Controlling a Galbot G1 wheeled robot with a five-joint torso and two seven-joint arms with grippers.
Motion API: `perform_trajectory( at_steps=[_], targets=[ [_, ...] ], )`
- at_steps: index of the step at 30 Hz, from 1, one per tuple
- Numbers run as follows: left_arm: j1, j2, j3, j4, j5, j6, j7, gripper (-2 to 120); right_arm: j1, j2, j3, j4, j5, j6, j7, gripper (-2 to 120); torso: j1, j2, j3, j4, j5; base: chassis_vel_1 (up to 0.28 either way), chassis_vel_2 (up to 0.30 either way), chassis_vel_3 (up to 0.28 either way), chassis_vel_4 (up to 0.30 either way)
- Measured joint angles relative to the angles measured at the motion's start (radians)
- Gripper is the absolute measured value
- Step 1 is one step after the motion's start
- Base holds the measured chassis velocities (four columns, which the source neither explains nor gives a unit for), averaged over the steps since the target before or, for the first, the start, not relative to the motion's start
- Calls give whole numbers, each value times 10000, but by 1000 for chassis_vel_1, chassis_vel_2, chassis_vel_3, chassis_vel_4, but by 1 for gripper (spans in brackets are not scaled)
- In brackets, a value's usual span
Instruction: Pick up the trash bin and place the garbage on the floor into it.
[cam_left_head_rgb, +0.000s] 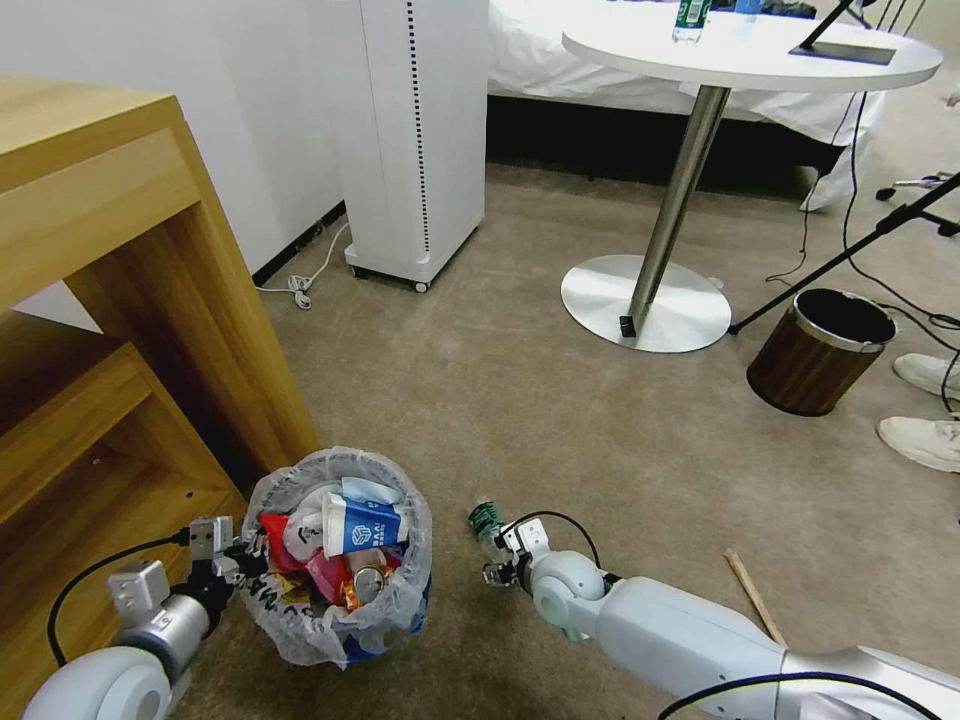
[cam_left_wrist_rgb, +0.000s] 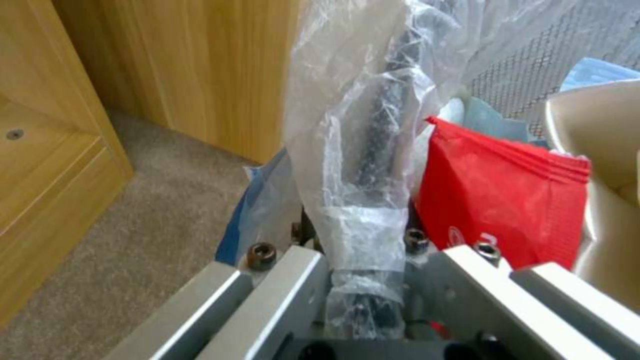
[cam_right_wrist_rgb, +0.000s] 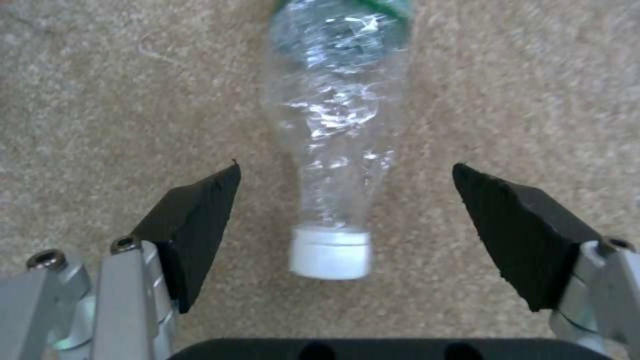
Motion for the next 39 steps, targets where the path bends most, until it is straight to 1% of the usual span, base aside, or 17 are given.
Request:
perform_trajectory(
  at_steps=[3, 8, 10, 15, 18, 19, 22, 24, 25, 27, 28, 30, 31, 35, 36, 37, 39],
  targets=[
    [-4, -5, 5, -1, -3, -35, 7, 1, 50, 10, -8, -97, -48, 44, -45, 82, 0, 0, 0, -1, 1, 0, 0, 0, 0],
    [29, -26, 21, -23, -1, -58, 22, 1, 150, 480, 18, -730, -267, 242, -190, 78, 0, 0, 0, 0, 1, 0, 0, 0, 0],
    [50, -51, 63, -36, 18, -84, 35, 1, 223, 744, 25, -1016, -347, 326, -262, 72, 0, 0, 0, 1, 1, 0, 0, 0, 0],
    [53, -63, 97, -52, 33, -134, 53, 1, 262, 952, 9, -1306, -459, 420, -275, 66, 0, 0, 0, 1, 0, 0, 0, 0, 0],
    [66, -42, 96, -92, 30, -150, 60, 1, 225, 982, 10, -1409, -557, 505, -257, 53, 0, 0, 0, 1, 1, 0, 0, 0, 0],
    [66, -42, 96, -92, 30, -150, 60, 1, 225, 982, 10, -1409, -557, 505, -257, 53, 0, 0, 0, 1, 1, 0, 0, 0, 0],
    [49, -35, 104, -94, 30, -151, 60, 1, 154, 913, 39, -1419, -633, 589, -251, 39, 0, 0, -1, 2, 2, 0, 0, 0, 0],
    [45, -41, 121, -93, 33, -154, 60, 1, 121, 842, 75, -1397, -658, 624, -251, 35, 0, 0, -1, 2, 3, 0, 0, 0, 0],
    [40, -55, 142, -88, 42, -156, 60, 1, 95, 739, 103, -1345, -675, 656, -254, 28, 0, 0, -1, 2, 4, 0, 0, 0, 0],
    [29, -69, 159, -65, 60, -156, 60, 1, 53, 549, 167, -1231, -717, 745, -261, 21, 0, 0, -1, 1, 2, 0, 0, 0, 0],
    [29, -69, 159, -65, 60, -156, 60, 1, 53, 549, 167, -1231, -717, 745, -261, 21, 0, 0, -1, 1, 2, 0, 0, 0, 0],
    [14, -70, 161, -26, 69, -159, 60, 1, -20, 117, 340, -744, -724, 1047, -291, 14, 0, 0, 1, -1, 2, 0, 0, 0, 0],
    [14, -70, 161, -26, 69, -159, 60, 1, -20, 117, 340, -744, -724, 1047, -291, 14, 0, 0, 1, -1, 2, 0, 0, 0, 0],
    [14, -44, 87, 77, 60, -199, 60, 1, -40, -1099, 824, 1278, -826, 2035, -773, 4, 1, 0, 0, -4, 0, 0, 0, 0, 0],
    [14, -44, 87, 77, 60, -199, 60, 1, -40, -1099, 824, 1278, -826, 2035, -773, 4, 1, 0, 0, -4, 0, 0, 0, 0, 0],
    [15, -41, 65, 97, 58, -203, 60, 1, -2, -1420, 1010, 2069, -884, 2266, -994, 1, 0, 0, 1, -2, 4, 0, 0, 0, 0],
    [12, -40, 52, 107, 56, -204, 55, 1, 149, -1983, 1342, 3579, -1007, 2662, -1391, 0, 0, 0, 0, 0, -4, 0, 0, 0, 0]
  ],
)
